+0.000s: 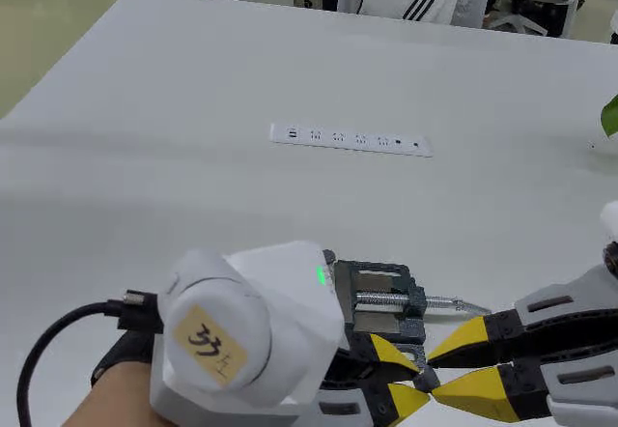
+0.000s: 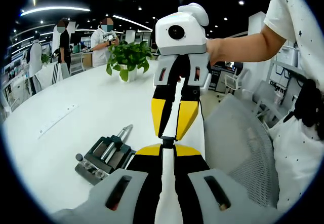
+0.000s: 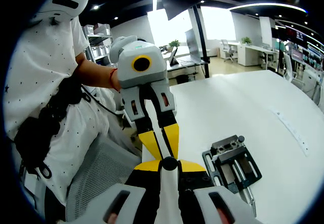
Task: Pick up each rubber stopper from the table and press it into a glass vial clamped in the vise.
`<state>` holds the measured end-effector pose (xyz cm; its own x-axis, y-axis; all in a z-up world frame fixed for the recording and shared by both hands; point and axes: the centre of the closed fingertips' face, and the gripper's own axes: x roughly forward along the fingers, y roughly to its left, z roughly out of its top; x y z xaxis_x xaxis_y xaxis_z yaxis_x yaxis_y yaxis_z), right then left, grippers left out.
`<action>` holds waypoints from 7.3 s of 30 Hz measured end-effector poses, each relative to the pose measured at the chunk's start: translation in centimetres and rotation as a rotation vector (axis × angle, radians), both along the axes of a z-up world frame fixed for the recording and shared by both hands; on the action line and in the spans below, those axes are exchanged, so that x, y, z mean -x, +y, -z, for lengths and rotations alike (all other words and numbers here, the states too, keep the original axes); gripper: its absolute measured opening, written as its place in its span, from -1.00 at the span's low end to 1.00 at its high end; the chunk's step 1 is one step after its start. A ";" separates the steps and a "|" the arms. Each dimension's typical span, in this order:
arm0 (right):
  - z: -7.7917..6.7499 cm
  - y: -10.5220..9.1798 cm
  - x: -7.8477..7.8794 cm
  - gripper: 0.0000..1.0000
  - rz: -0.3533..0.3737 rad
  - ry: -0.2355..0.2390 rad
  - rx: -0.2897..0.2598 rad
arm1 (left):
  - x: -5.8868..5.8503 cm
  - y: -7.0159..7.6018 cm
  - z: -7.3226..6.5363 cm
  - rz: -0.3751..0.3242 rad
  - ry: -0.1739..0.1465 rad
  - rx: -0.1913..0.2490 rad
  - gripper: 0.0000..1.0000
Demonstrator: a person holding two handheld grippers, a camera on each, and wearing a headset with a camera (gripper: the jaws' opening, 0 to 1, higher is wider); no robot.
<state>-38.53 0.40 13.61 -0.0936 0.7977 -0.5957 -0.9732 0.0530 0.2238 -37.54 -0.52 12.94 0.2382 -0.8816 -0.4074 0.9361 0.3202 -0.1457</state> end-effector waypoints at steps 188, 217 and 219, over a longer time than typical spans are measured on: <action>11.0 6.7 -14.2 -0.91 -0.062 -0.142 0.682 | -7.3 12.5 5.1 -0.267 -0.126 0.136 0.79; 11.1 6.7 -14.4 -0.82 -0.043 -0.148 0.649 | -7.3 12.1 4.9 -0.260 -0.123 0.141 0.76; 11.1 6.6 -14.5 -0.81 -0.038 -0.149 0.646 | -7.3 12.0 5.0 -0.259 -0.123 0.140 0.76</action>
